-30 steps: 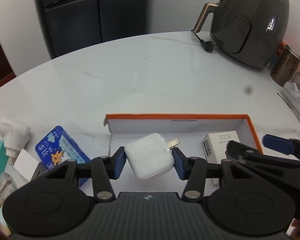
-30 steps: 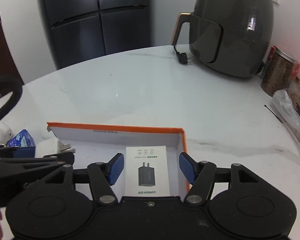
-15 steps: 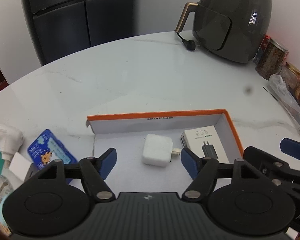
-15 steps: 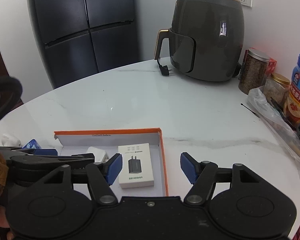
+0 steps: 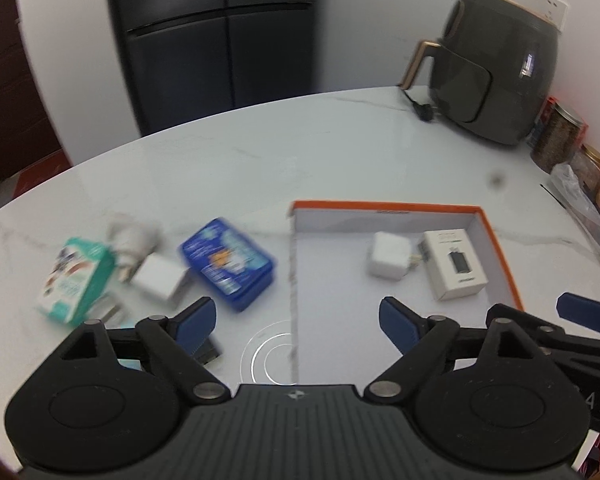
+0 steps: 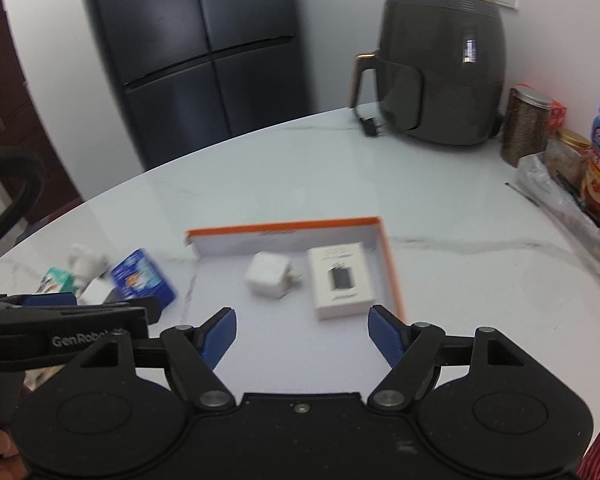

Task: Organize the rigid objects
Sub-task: 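Withdraw both grippers from tray back toward remaining objects, then grasp large white socket adapter with left gripper, then grasp black charger with right gripper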

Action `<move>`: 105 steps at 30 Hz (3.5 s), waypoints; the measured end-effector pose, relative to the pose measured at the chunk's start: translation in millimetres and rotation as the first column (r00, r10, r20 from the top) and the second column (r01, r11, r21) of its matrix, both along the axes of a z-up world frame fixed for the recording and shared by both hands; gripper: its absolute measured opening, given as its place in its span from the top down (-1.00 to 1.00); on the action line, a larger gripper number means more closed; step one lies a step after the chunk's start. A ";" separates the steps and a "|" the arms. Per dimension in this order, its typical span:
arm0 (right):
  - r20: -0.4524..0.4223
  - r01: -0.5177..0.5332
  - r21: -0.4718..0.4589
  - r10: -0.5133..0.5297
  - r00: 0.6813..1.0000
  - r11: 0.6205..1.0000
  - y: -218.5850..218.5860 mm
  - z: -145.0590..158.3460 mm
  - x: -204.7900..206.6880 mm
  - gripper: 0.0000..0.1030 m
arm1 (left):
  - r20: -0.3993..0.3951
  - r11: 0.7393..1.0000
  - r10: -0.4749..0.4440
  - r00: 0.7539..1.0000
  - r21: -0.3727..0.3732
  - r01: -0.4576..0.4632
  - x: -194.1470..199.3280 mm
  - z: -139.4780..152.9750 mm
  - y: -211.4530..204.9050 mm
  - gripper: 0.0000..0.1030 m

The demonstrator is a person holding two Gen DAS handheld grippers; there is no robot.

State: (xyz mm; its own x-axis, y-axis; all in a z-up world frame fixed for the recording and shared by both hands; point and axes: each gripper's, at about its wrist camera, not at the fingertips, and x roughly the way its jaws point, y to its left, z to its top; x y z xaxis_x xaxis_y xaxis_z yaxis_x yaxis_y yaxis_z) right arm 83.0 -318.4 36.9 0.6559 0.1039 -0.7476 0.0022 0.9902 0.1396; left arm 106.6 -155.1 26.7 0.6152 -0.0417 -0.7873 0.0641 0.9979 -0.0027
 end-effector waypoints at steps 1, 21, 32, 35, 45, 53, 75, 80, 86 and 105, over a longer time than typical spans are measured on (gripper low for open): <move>-0.002 -0.010 0.007 0.010 1.000 1.000 6.4 0.8 -3.6 -0.68 | 0.002 1.000 0.006 1.000 0.001 -0.006 -4.8 2.1 6.3 -0.77; 0.024 -0.197 0.002 0.197 0.980 0.980 115.4 16.9 -33.1 -0.68 | 0.055 0.986 0.165 0.985 0.003 -0.165 -52.4 26.1 108.4 -0.77; 0.032 -0.257 0.000 0.257 0.966 0.966 150.2 20.0 -35.2 -0.68 | 0.064 0.975 0.220 0.973 -0.001 -0.221 -62.8 30.5 140.8 -0.77; 0.032 -0.268 0.000 0.268 0.963 0.964 156.3 20.2 -35.8 -0.68 | 0.063 0.974 0.228 0.972 -0.001 -0.228 -64.6 30.5 146.2 -0.77; 0.025 -0.286 0.003 0.286 0.958 0.958 168.7 17.5 -36.7 -0.68 | 0.058 0.972 0.233 0.971 -0.004 -0.234 -66.9 28.0 160.7 -0.77; 0.004 -0.294 0.006 0.294 0.956 0.956 177.2 9.1 -36.3 -0.68 | 0.036 0.973 0.230 0.973 -0.011 -0.230 -65.7 18.2 171.7 -0.77; -0.103 -0.255 0.044 0.259 0.960 0.966 183.4 -37.6 -21.5 -0.68 | 0.046 0.998 0.035 0.998 0.056 -0.038 -48.8 -50.1 212.6 -0.98; -0.131 -0.243 0.052 0.248 0.960 0.969 183.6 -51.0 -17.5 -0.68 | 0.037 0.997 -0.035 0.999 0.067 0.033 -36.4 -73.0 216.3 -0.98; -0.160 -0.227 0.049 0.232 0.959 0.973 186.5 -66.7 -11.3 -0.68 | 0.030 0.998 -0.063 0.998 0.031 0.062 -23.8 -91.6 223.6 -0.84; -0.123 -0.353 -0.032 0.347 0.930 0.935 211.4 -105.5 42.1 -0.59 | 0.035 0.986 0.097 0.995 -0.139 -0.091 -43.3 -75.6 264.4 -0.29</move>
